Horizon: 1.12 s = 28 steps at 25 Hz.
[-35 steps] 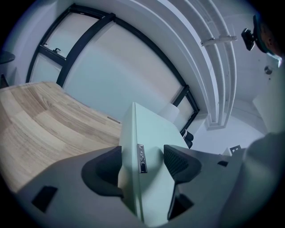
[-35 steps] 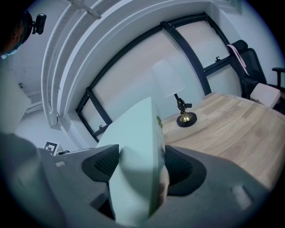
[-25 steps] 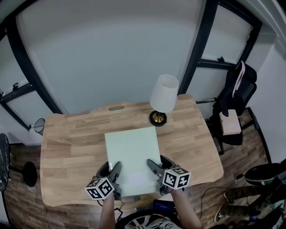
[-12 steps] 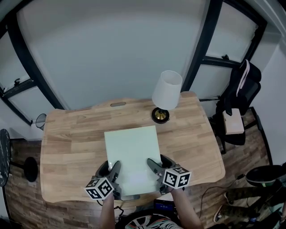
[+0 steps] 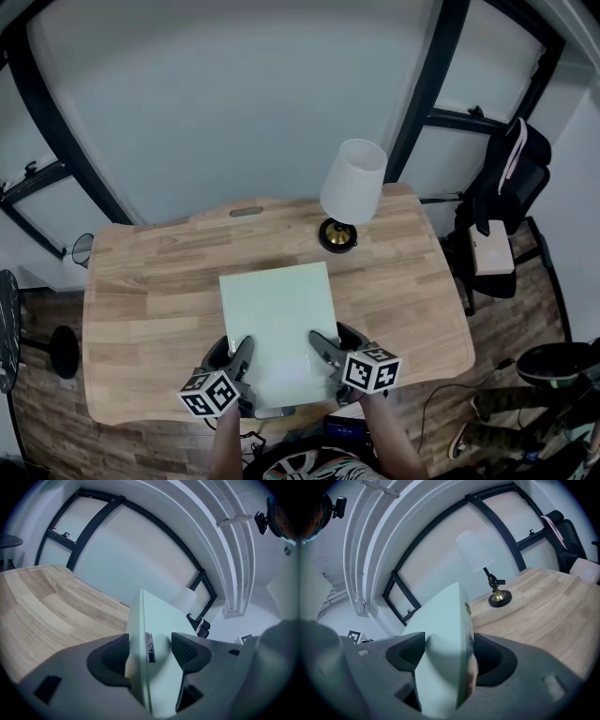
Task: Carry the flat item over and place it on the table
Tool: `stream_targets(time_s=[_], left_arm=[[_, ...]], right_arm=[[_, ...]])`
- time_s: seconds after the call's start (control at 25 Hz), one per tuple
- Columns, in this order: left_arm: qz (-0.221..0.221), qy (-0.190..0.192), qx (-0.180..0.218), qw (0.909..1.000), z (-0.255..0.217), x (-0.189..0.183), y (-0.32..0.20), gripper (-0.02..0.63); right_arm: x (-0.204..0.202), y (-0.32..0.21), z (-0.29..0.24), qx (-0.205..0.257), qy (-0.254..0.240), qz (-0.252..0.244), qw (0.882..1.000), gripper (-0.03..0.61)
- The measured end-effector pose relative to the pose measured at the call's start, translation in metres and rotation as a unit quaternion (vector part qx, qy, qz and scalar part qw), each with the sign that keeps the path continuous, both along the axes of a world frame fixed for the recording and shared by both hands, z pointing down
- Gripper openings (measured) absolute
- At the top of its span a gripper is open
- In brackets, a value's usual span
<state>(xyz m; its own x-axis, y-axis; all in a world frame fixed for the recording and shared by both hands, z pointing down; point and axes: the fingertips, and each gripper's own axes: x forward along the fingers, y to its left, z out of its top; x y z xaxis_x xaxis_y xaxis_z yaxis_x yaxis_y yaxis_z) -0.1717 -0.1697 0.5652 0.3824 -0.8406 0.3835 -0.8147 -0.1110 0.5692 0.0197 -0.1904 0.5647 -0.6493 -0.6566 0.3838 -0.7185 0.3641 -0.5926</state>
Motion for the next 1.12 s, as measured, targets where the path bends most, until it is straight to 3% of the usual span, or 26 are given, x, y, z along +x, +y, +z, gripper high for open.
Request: stream_targets(time_s=[1.12], left_arm=[[0.002, -0.004, -0.103, 0.9947, 0.101, 0.001, -0.032, 0.282]], right_arm=[[-0.001, -0.033, 0.097, -0.106, 0.024, 0.000, 0.994, 0.308]])
